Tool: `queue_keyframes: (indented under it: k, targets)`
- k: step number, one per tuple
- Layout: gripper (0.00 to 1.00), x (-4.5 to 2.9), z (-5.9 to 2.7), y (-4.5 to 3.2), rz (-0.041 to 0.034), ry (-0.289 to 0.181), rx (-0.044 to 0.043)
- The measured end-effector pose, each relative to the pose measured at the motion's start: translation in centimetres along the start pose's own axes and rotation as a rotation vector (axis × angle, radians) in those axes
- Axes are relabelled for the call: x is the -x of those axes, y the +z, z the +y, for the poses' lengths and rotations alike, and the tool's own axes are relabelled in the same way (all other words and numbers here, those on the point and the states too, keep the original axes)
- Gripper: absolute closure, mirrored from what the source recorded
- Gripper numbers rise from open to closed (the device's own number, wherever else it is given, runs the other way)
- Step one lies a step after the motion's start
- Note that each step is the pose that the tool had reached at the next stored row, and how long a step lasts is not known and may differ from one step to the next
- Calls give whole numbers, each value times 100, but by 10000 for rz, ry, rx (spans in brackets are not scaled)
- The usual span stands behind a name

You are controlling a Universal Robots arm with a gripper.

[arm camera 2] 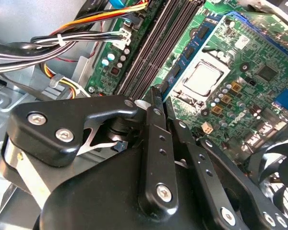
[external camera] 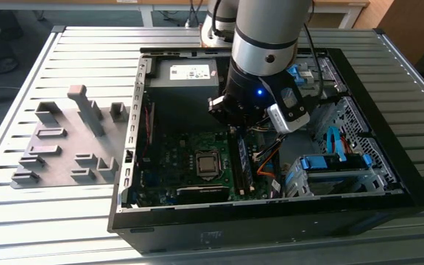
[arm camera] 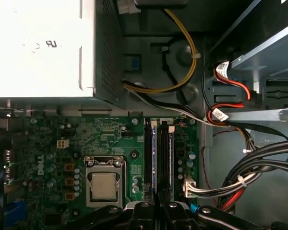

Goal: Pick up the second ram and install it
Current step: 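Insert the second ram into the second slot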

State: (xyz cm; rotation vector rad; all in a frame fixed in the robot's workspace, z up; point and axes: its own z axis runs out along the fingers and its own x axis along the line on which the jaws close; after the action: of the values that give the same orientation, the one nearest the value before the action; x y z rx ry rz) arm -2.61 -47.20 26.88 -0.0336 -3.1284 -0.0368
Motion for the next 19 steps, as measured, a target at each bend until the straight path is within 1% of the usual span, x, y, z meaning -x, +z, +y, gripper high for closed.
queue_keyframes:
  k: [19]
  targets:
    - [86,4,-8,339,7,118,3]
